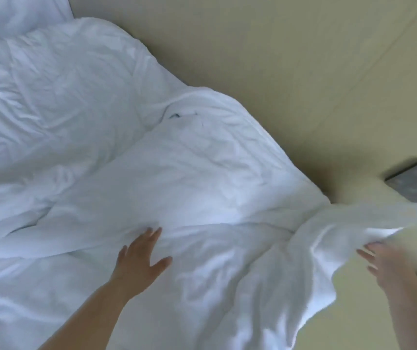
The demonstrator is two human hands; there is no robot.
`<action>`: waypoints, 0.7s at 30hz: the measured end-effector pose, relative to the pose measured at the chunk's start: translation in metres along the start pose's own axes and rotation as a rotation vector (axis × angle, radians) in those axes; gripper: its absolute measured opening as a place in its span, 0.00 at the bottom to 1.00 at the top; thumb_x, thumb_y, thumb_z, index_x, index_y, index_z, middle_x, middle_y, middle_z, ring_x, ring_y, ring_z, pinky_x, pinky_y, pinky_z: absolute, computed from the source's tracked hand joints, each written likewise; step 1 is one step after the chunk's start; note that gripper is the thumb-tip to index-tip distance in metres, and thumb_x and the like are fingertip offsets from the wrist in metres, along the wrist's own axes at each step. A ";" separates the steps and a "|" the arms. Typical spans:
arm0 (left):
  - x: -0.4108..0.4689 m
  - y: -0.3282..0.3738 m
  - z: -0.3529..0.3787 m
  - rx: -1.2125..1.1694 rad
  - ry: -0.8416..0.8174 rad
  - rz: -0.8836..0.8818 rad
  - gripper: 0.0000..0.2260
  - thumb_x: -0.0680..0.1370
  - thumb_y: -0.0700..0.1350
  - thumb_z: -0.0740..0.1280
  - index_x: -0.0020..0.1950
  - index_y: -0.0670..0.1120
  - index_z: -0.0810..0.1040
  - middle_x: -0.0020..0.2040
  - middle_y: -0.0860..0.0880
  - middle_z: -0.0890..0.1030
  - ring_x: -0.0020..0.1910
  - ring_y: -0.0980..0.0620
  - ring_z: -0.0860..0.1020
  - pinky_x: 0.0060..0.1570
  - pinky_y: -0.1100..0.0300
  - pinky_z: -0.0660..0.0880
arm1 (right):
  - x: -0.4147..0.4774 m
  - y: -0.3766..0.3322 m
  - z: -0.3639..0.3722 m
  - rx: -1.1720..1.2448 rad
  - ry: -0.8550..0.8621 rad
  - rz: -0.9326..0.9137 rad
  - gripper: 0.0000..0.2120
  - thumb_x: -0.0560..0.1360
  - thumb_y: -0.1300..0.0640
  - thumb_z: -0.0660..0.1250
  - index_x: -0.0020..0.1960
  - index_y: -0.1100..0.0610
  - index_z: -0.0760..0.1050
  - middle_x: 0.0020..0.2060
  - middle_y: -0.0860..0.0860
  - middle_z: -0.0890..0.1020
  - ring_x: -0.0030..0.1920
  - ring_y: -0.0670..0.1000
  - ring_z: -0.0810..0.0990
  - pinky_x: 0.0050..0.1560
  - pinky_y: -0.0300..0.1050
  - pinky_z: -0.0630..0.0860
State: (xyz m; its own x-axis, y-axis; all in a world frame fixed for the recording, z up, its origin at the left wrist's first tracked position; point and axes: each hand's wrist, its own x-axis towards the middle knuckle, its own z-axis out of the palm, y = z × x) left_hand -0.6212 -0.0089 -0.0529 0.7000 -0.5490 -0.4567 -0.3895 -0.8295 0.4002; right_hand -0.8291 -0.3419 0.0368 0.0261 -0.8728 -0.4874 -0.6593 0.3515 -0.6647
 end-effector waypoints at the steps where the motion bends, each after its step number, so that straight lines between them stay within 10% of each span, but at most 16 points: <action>1: 0.003 0.002 0.014 0.085 -0.077 0.005 0.37 0.74 0.68 0.47 0.75 0.52 0.39 0.77 0.52 0.44 0.76 0.55 0.46 0.73 0.54 0.47 | -0.002 0.008 -0.001 0.004 0.058 0.038 0.09 0.77 0.70 0.52 0.45 0.63 0.69 0.51 0.64 0.78 0.26 0.47 0.74 0.33 0.41 0.57; 5: 0.005 0.016 0.044 0.227 -0.158 0.050 0.28 0.80 0.59 0.48 0.76 0.51 0.43 0.77 0.50 0.44 0.76 0.54 0.46 0.72 0.53 0.47 | -0.016 0.018 0.026 -0.109 0.304 -0.184 0.25 0.75 0.63 0.60 0.71 0.61 0.60 0.66 0.60 0.68 0.67 0.61 0.65 0.64 0.52 0.62; 8: 0.011 0.015 0.044 0.114 0.140 0.174 0.30 0.78 0.59 0.46 0.61 0.40 0.77 0.60 0.41 0.78 0.61 0.54 0.73 0.61 0.52 0.67 | -0.009 0.005 0.049 -0.271 0.379 -0.510 0.33 0.68 0.49 0.56 0.69 0.65 0.62 0.69 0.64 0.63 0.70 0.64 0.60 0.68 0.55 0.54; 10: 0.015 0.007 0.033 0.012 0.403 0.220 0.34 0.80 0.60 0.43 0.47 0.40 0.83 0.46 0.41 0.83 0.52 0.49 0.72 0.52 0.56 0.66 | 0.004 -0.008 0.073 -0.374 0.244 -0.743 0.34 0.67 0.46 0.55 0.66 0.67 0.67 0.65 0.66 0.68 0.67 0.66 0.65 0.66 0.57 0.58; 15: 0.052 -0.017 -0.015 -0.080 0.828 -0.139 0.28 0.72 0.57 0.58 0.62 0.38 0.74 0.65 0.36 0.72 0.65 0.43 0.64 0.65 0.48 0.55 | 0.044 -0.091 0.174 -0.724 -0.204 -0.850 0.34 0.75 0.46 0.63 0.74 0.57 0.54 0.73 0.56 0.58 0.74 0.56 0.54 0.73 0.52 0.50; 21: 0.094 -0.063 -0.019 0.055 0.230 -0.307 0.36 0.76 0.62 0.58 0.75 0.53 0.41 0.77 0.53 0.49 0.75 0.54 0.50 0.72 0.54 0.47 | 0.049 -0.149 0.301 -0.920 -0.458 -0.713 0.48 0.70 0.33 0.61 0.75 0.51 0.35 0.72 0.51 0.63 0.73 0.54 0.59 0.72 0.58 0.39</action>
State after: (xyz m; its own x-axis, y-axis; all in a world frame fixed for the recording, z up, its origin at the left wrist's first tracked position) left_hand -0.5195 -0.0064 -0.1062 0.9026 -0.2421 -0.3559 -0.1679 -0.9594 0.2267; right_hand -0.5039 -0.3352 -0.0586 0.7299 -0.5085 -0.4568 -0.6663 -0.6786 -0.3092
